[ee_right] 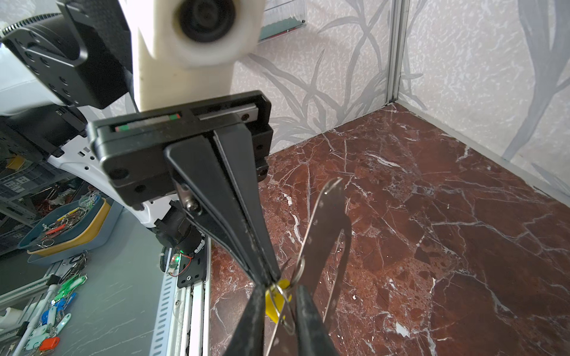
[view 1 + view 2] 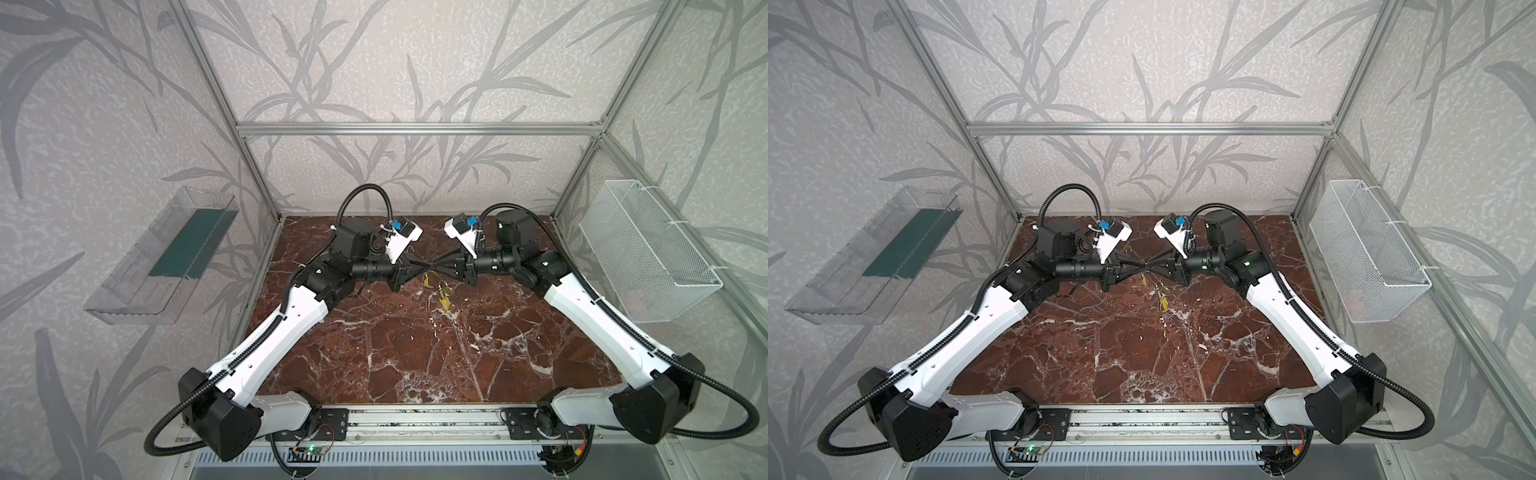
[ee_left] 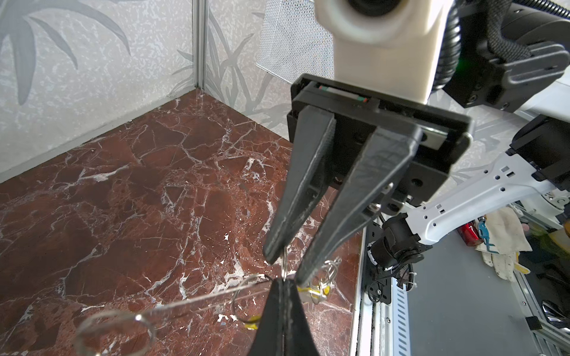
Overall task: Put the keys on the keyring
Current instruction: 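Close the left gripper on the plate's wire ring beside the right gripper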
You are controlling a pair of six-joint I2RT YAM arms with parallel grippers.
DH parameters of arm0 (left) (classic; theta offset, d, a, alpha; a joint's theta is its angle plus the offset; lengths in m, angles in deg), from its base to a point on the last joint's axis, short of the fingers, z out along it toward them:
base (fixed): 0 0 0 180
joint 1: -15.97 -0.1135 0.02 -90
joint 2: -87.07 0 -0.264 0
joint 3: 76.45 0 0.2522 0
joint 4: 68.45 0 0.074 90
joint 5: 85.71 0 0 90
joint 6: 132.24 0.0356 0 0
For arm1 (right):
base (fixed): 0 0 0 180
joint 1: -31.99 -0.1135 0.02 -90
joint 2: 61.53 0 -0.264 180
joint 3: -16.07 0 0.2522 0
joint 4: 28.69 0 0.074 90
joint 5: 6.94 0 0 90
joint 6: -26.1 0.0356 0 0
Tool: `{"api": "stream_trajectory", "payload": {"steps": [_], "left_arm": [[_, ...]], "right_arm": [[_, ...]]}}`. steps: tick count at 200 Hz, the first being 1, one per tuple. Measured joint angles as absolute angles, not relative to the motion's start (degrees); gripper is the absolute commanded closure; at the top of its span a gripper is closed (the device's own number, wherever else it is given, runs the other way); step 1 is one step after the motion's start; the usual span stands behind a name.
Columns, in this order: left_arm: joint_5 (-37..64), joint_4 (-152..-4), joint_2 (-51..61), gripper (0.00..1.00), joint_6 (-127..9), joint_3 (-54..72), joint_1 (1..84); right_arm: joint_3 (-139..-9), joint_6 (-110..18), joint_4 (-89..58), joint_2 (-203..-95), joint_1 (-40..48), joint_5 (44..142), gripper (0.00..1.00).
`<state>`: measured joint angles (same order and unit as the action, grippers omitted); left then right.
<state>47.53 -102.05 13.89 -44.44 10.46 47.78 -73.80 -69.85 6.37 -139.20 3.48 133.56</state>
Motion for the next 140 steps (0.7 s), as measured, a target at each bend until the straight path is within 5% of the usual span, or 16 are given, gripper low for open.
{"api": "stream_trajectory", "payload": {"steps": [54,94,121,140], "left_arm": [[47.68,-102.22,14.37,1.0,-44.62,10.48,47.78],[47.68,-102.68,14.41,1.0,-44.83,10.46,47.78],[46.81,-101.2,14.74,0.71,-46.56,10.26,47.78],[45.04,-98.05,16.07,0.64,-48.48,9.23,47.85]], "right_arm": [[-73.8,-70.73,6.8,-139.17,3.04,133.73,1.0],[-73.8,-70.94,7.13,-139.17,2.8,133.63,1.0],[-72.84,-69.96,5.36,-138.45,2.47,132.49,1.0],[-69.76,-67.91,1.65,-137.03,2.3,131.4,1.0]]}}
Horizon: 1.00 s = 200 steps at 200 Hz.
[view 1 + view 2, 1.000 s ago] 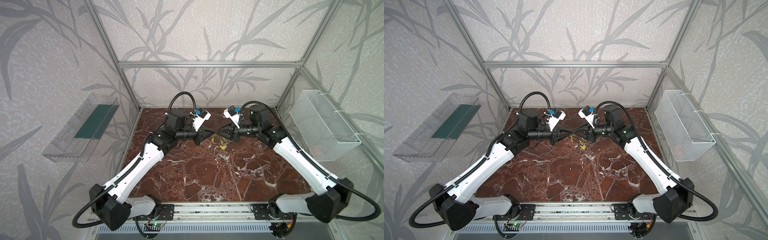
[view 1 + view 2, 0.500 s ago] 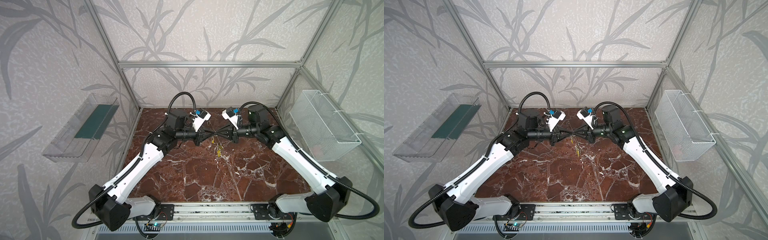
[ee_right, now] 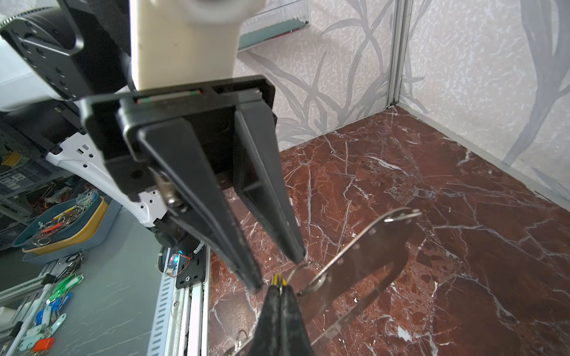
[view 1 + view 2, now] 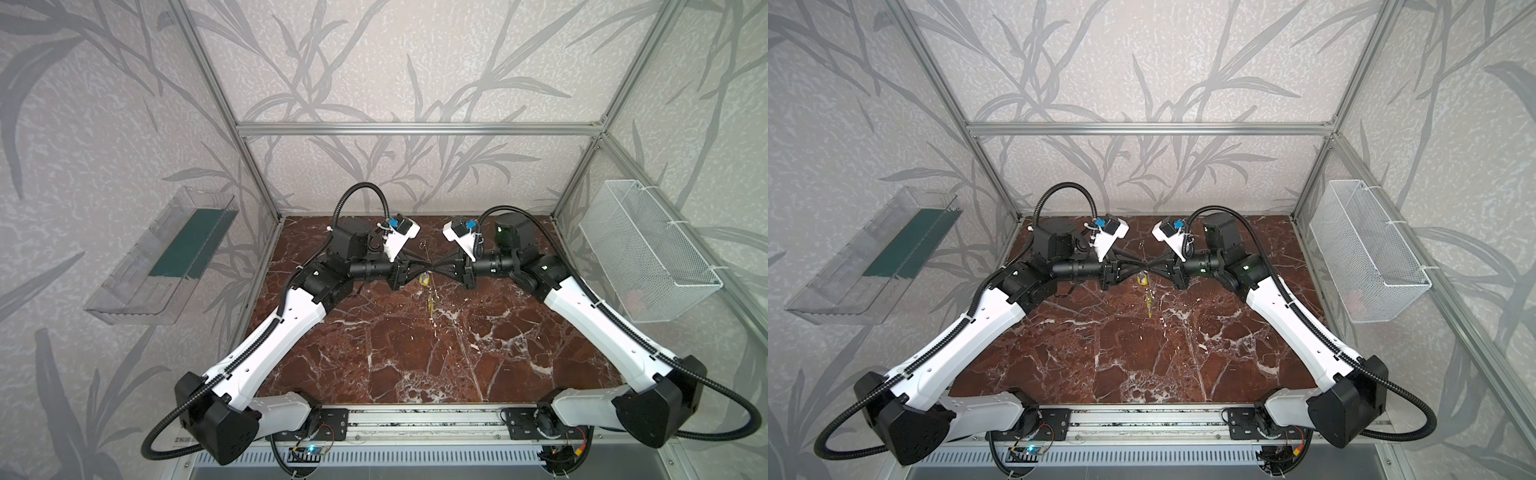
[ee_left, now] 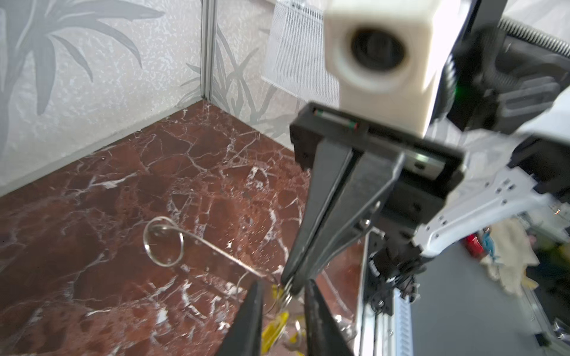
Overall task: Put the keys on the keyring
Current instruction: 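Close the left gripper on the plate's wire ring beside the right gripper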
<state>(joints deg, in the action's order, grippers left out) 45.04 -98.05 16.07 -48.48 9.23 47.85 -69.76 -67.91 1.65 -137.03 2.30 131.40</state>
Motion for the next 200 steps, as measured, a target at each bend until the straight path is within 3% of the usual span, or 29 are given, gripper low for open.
{"api": "stream_trajectory", "payload": {"steps": [85,152,169,200], "left_arm": [[39.93,-89.07,20.44,0.68,-54.04,4.29,47.85],[41.41,-87.65,17.93,0.64,-54.49,4.29,48.24],[42.13,-87.41,17.36,0.67,-54.45,4.29,48.35],[42.53,-87.36,16.84,0.81,-54.52,4.29,48.55]], "right_arm": [[-61.89,-53.09,-19.34,-133.8,4.2,128.03,1.0],[-61.65,-49.39,-23.01,-133.16,4.2,128.1,1.0],[-61.61,-48.91,-23.49,-132.94,4.2,128.12,1.0],[-61.54,-48.24,-23.97,-132.83,4.22,128.16,1.0]]}}
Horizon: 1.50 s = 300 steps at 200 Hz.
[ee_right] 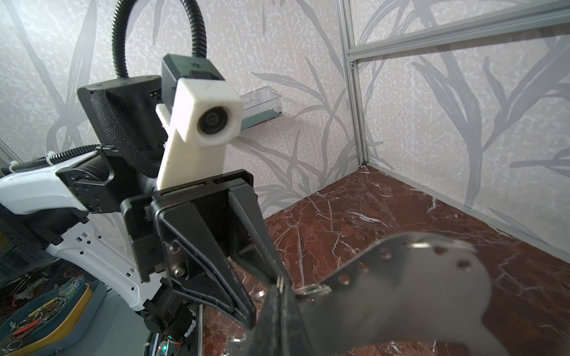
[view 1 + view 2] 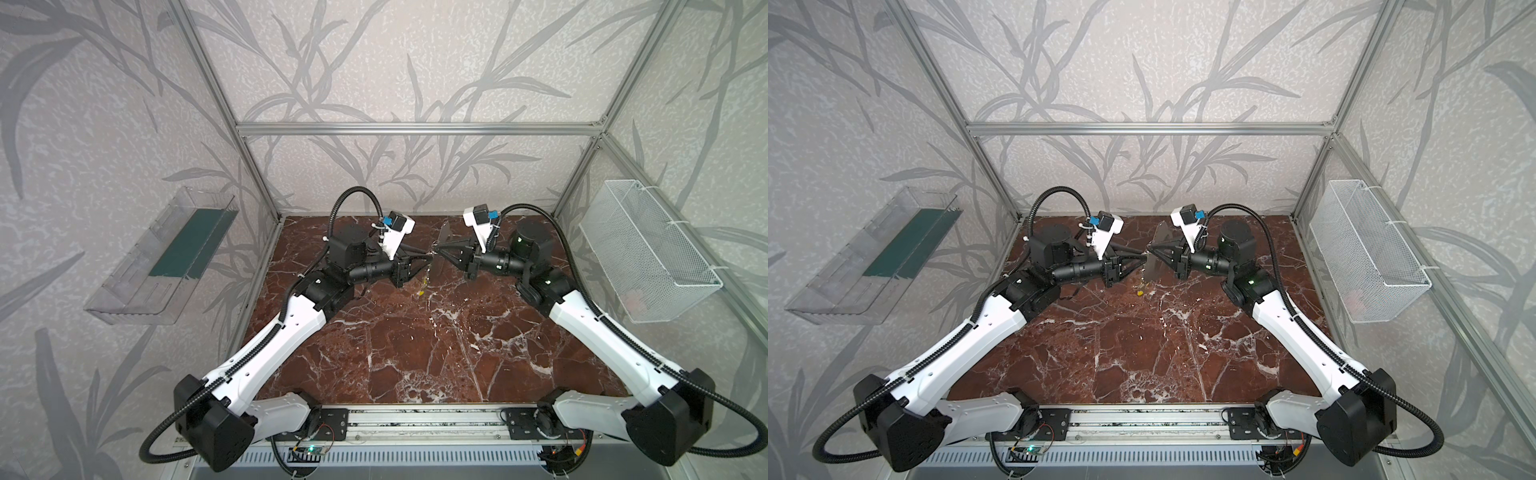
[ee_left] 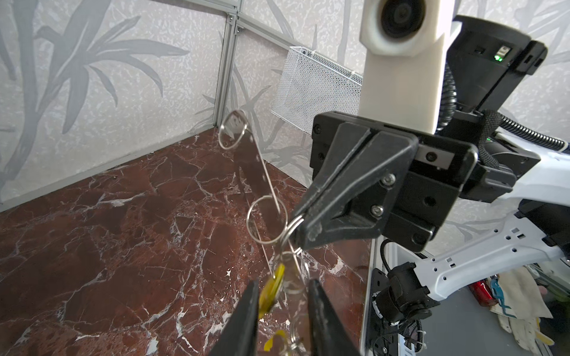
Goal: Put the keys on the keyring
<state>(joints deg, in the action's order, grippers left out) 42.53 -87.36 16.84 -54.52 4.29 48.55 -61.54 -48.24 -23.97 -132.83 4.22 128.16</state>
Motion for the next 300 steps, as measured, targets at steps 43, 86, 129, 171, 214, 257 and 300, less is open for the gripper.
{"api": "stream_trajectory", "payload": {"steps": [43,86,129,171,214,257,300], "left_arm": [[42.53,-87.32,16.86,0.89,-54.28,4.29,48.55],[42.59,-87.01,16.84,1.0,-54.23,4.29,48.55],[43.71,-86.84,15.9,1.0,-54.28,4.32,48.98],[45.85,-86.97,13.51,1.0,-54.28,5.91,50.58],[46.09,-87.43,12.71,0.95,-54.28,7.44,51.39],[44.3,-87.78,14.17,0.83,-55.02,6.72,50.69],[42.48,-86.95,16.77,0.81,-57.31,5.71,48.61]], "right_arm": [[-61.24,-46.92,-25.83,-132.83,4.31,128.58,1.0],[-60.73,-44.87,-28.01,-132.83,4.42,129.25,1.0],[-58.83,-40.48,-32.74,-132.86,5.12,129.43,1.0],[-57.59,-37.31,-35.47,-132.88,5.16,129.58,1.0],[-57.28,-36.39,-37.13,-132.88,5.45,129.56,1.0],[-56.93,-36.5,-38.16,-132.88,5.82,128.27,1.0],[-55.71,-36.61,-40.28,-132.83,5.88,126.7,1.0]]}}
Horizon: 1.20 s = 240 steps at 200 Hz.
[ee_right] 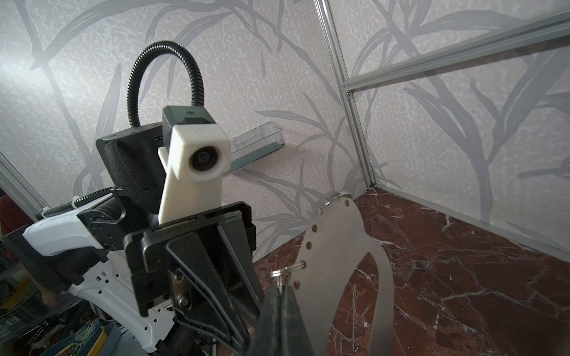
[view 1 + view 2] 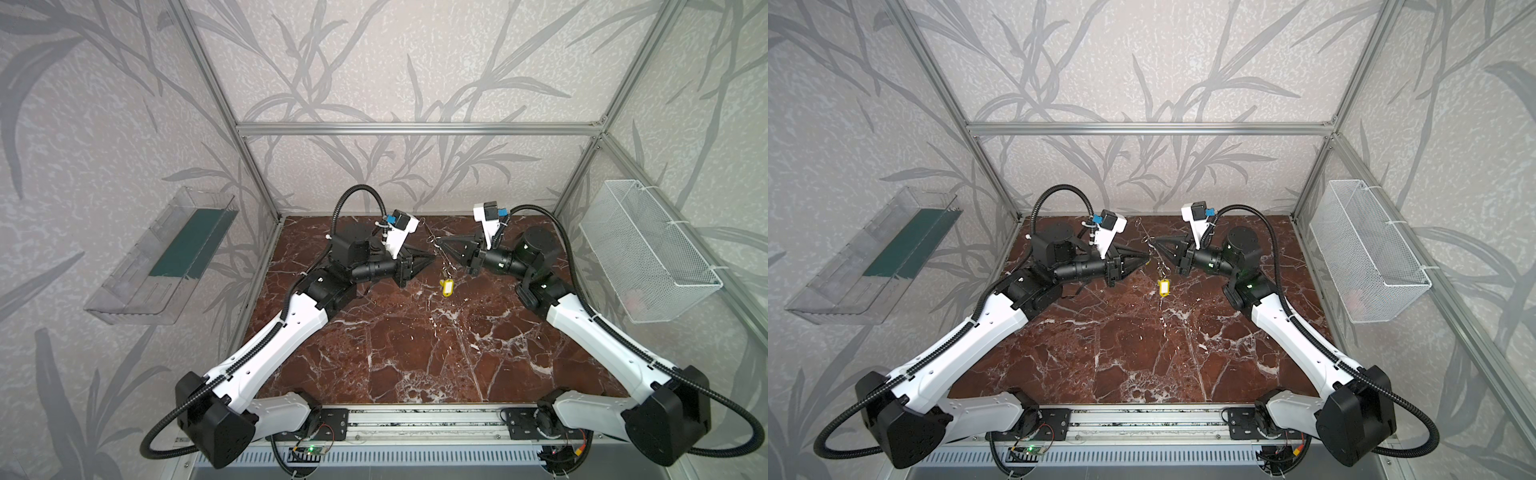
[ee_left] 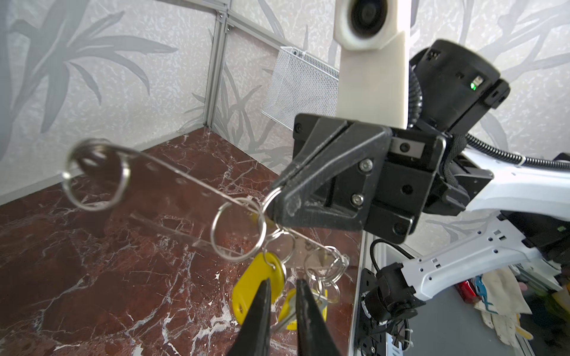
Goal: Put the keys on the keyring
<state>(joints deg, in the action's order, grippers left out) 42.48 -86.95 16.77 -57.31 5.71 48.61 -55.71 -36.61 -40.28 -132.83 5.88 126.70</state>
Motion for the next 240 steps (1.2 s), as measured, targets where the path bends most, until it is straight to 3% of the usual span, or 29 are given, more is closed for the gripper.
{"api": "stream_trajectory", "payload": {"steps": [88,180,240], "left_arm": [[45.13,-72.72,13.08,0.79,-70.1,4.56,47.41],[47.97,-68.41,11.44,0.79,-75.11,4.56,47.41],[49.37,-67.52,11.0,0.84,-75.91,4.56,47.78]], "right_arm": [[-54.79,-36.54,-41.72,-132.0,5.93,125.93,1.0],[-54.72,-36.69,-41.72,-131.55,6.3,125.56,1.0],[-54.7,-36.69,-41.76,-131.33,6.28,125.58,1.0]]}}
